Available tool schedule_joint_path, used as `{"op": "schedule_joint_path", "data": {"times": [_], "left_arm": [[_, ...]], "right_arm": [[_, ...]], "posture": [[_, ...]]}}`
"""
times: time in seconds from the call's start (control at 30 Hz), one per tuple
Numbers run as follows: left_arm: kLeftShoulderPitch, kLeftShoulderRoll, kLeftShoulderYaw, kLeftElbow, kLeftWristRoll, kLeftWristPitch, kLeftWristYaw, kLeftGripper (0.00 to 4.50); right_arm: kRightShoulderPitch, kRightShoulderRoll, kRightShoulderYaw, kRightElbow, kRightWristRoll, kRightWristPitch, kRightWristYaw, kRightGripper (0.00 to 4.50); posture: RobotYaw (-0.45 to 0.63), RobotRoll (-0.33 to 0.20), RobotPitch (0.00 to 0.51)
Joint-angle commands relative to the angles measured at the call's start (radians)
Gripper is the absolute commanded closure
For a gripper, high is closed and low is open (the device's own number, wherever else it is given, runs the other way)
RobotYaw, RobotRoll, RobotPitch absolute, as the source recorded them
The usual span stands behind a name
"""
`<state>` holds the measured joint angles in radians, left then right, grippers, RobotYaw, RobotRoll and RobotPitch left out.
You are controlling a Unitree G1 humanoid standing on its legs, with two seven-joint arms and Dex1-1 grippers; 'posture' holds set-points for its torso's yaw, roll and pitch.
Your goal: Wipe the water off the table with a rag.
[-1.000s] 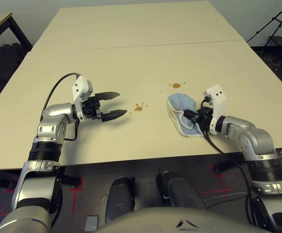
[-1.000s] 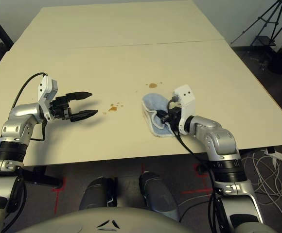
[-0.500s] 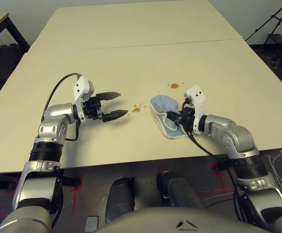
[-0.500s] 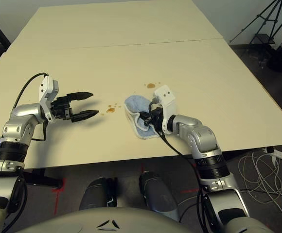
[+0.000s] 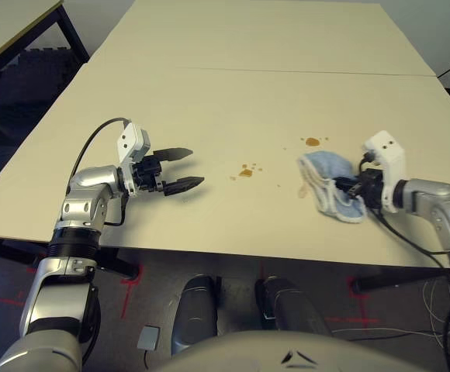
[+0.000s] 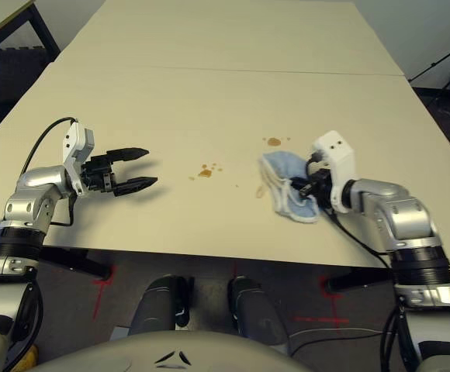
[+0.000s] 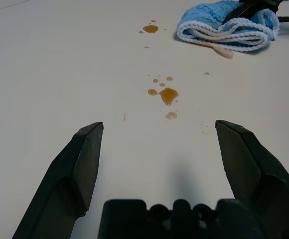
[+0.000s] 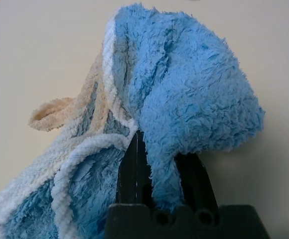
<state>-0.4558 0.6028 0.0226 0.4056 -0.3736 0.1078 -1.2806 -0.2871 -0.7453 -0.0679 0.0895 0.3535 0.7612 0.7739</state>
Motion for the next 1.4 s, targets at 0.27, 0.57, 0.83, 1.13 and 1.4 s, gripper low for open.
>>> {"op": "schedule_joint_path", "data": {"times": [0.27, 0.57, 0.83, 1.13, 1.4], "left_arm": [[-0.018, 0.014, -0.005, 0.027, 0.015, -0.011, -0.029, 0.00], [-0.017, 0.061, 0.000, -0.003, -0.015, 0.059, -0.102, 0.00], [-0.023, 0.095, -0.003, 0.008, -0.005, 0.061, -0.143, 0.00], [-0.014, 0.105, -0.005, 0.001, 0.002, 0.059, -0.153, 0.00], [0.003, 0.109, -0.003, -0.019, -0.002, 0.067, -0.154, 0.00]], "right_arm": [[-0.017, 0.042, -0.168, -0.121, 0.245, 0.246, 0.024, 4.43], [-0.020, 0.209, -0.229, -0.395, 0.476, 0.494, -0.135, 4.43], [-0.018, 0.396, -0.114, -0.432, 0.406, 0.436, -0.319, 4.43], [-0.035, 0.436, 0.100, -0.328, 0.201, 0.241, -0.368, 4.43], [-0.063, 0.437, 0.233, -0.252, 0.089, 0.137, -0.321, 4.43]], "posture": [[-0.23, 0.000, 0.116], [-0.23, 0.000, 0.123], [-0.22, 0.000, 0.126], [-0.21, 0.000, 0.122], [-0.20, 0.000, 0.125]]}}
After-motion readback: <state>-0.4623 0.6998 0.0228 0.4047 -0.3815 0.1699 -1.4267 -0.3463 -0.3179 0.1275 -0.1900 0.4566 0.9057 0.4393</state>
